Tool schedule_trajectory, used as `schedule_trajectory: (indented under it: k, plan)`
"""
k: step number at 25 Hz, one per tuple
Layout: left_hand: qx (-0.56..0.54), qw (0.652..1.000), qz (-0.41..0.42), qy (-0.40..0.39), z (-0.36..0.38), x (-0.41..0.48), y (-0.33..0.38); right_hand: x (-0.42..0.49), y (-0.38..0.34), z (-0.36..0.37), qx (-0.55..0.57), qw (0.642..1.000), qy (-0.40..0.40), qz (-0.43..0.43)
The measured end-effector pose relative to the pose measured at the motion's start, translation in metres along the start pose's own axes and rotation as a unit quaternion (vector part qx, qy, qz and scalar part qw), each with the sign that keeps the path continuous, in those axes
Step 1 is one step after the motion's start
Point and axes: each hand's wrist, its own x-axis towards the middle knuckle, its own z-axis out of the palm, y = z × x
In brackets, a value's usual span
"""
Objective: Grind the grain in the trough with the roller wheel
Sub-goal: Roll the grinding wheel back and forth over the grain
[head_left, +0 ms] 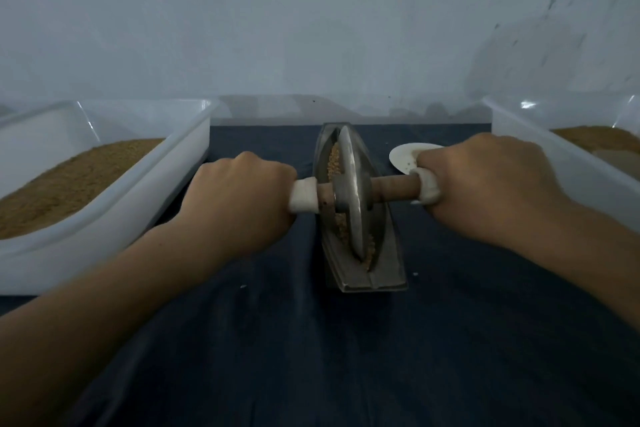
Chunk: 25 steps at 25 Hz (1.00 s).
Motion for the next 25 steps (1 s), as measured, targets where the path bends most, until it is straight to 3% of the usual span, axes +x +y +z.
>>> schedule_trajectory:
  k: [3,6,9,11,13,15,21,23,25]
  plan:
    - [-0.002,0.998,-0.049,-0.047,0.014,0.015,0.005,0.015,-0.005,0.015,-0.054,0.996,-0.069,0.019]
    - [0.013,0.990,-0.103,-0.092,0.027,0.059,0.010,0.056,-0.011,0.039,-0.010,0.983,-0.162,0.089]
    - [0.018,0.988,-0.100,-0.116,0.024,0.070,0.009,0.062,-0.007,0.041,0.016,0.974,-0.207,0.092]
    - [0.013,0.994,-0.062,-0.090,0.019,0.045,0.006,0.037,-0.003,0.029,-0.003,0.986,-0.158,0.050]
    - [0.016,1.000,0.003,-0.010,0.009,0.016,0.003,0.004,-0.002,0.009,-0.015,0.997,-0.077,0.022]
    - [0.015,0.998,0.036,0.044,0.005,0.013,-0.003,-0.007,0.003,0.000,-0.007,0.998,-0.059,0.014]
    - [-0.011,0.987,-0.112,-0.113,0.034,0.075,0.006,0.066,-0.014,0.039,-0.001,0.981,-0.168,0.095]
    - [-0.018,0.985,-0.116,-0.125,0.034,0.073,0.006,0.070,-0.011,0.041,0.000,0.979,-0.184,0.084]
    - [0.002,0.993,-0.086,-0.075,0.028,0.047,0.005,0.045,-0.005,0.030,-0.012,0.987,-0.152,0.050]
